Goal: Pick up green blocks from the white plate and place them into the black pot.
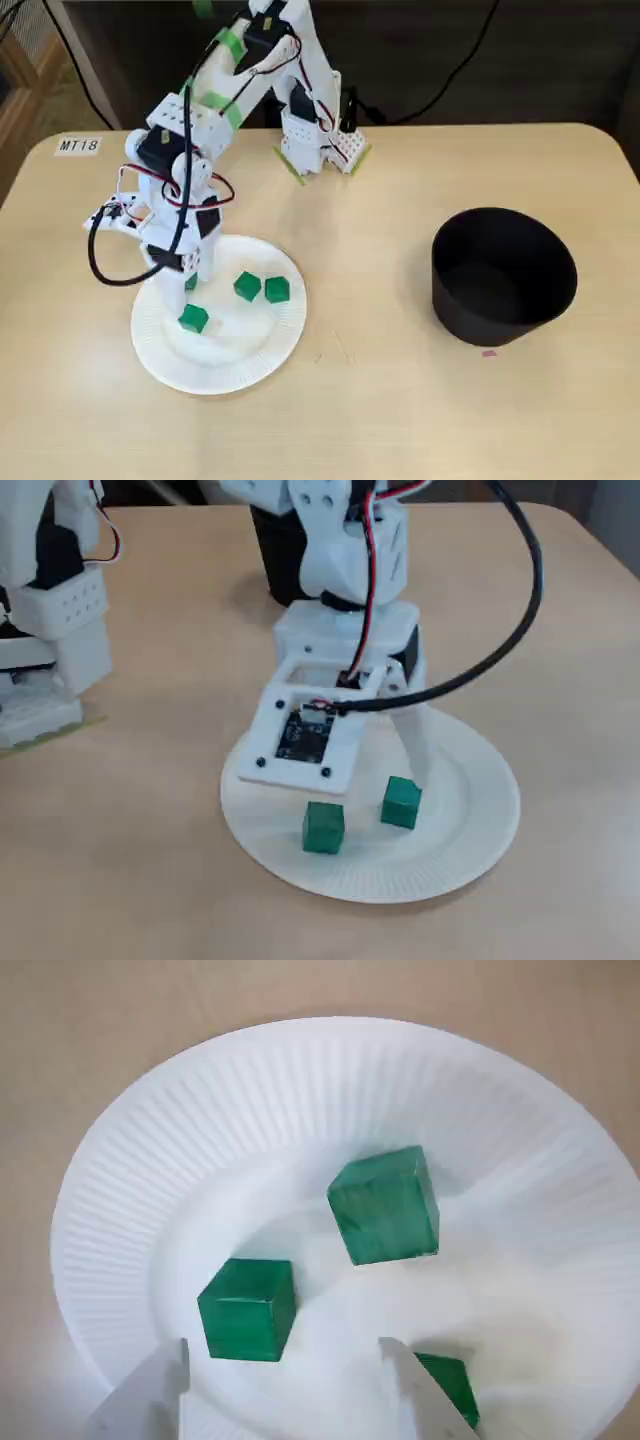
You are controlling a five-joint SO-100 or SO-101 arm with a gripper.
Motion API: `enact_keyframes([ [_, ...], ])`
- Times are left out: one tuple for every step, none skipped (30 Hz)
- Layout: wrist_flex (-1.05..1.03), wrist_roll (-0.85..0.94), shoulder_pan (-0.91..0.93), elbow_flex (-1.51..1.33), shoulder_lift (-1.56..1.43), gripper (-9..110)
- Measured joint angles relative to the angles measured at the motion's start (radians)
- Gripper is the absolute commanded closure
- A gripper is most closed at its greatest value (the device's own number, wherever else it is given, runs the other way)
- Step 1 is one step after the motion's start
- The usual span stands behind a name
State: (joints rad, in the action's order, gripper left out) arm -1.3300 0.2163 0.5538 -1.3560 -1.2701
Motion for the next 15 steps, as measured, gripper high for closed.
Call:
enact_keyframes([
  [0.0,0.002,0.002,0.002,0.003,73],
  [0.0,0.003,0.002,0.003,0.006,73],
  [0.0,-0.003,0.002,0.011,0.017,73],
  [0.0,-0.005,0.002,0.025,0.035,73],
  [0.0,-0.005,0.002,0.038,0.051,73],
  [0.0,-0.005,0.002,0.054,0.067,73],
  [0.0,-0.005,0.0,0.072,0.084,73],
  [0.0,-0.003,0.0,0.089,0.098,73],
  [0.0,-0.005,0.0,0.107,0.115,73],
  [0.0,-0.003,0.0,0.126,0.127,73],
  [0.0,-0.005,-0.002,0.143,0.14,73],
  [0.0,-0.006,-0.006,0.164,0.155,74],
  [0.0,-0.006,-0.012,0.189,0.172,74],
  [-0.005,-0.006,-0.015,0.213,0.19,74],
  [-0.009,-0.003,-0.021,0.233,0.204,74],
])
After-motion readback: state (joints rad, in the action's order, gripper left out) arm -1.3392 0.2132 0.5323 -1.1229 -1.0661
